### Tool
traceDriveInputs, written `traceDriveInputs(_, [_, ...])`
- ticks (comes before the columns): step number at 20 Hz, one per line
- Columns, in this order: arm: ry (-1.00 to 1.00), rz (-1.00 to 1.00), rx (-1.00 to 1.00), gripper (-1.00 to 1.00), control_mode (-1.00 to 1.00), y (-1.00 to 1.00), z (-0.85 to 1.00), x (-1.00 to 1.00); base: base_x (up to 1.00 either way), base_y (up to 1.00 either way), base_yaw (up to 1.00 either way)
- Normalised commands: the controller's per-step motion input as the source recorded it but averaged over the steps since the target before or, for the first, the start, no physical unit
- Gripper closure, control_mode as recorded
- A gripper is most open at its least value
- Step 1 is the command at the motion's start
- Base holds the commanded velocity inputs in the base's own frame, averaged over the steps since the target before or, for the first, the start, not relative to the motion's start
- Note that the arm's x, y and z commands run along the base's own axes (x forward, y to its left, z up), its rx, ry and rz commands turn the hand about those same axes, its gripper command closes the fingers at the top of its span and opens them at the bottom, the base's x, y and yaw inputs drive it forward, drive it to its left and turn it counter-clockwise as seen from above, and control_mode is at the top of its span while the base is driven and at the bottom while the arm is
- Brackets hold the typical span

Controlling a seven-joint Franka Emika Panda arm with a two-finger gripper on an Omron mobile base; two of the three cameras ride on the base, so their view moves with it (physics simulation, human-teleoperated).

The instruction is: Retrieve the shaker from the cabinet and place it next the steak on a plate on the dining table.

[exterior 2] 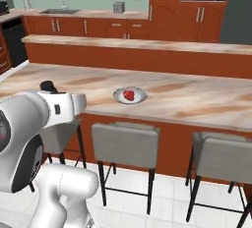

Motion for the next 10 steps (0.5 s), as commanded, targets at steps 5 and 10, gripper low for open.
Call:
traceDriveInputs(5, [0.0,0.0,0.0,1.0,1.0,0.0,0.0,0.0,0.94,0.0,-0.07])
traceDriveInputs(10, [0.0,0.0,0.0,1.0,1.0,0.0,0.0,0.0,1.0,-0.21,-0.01])
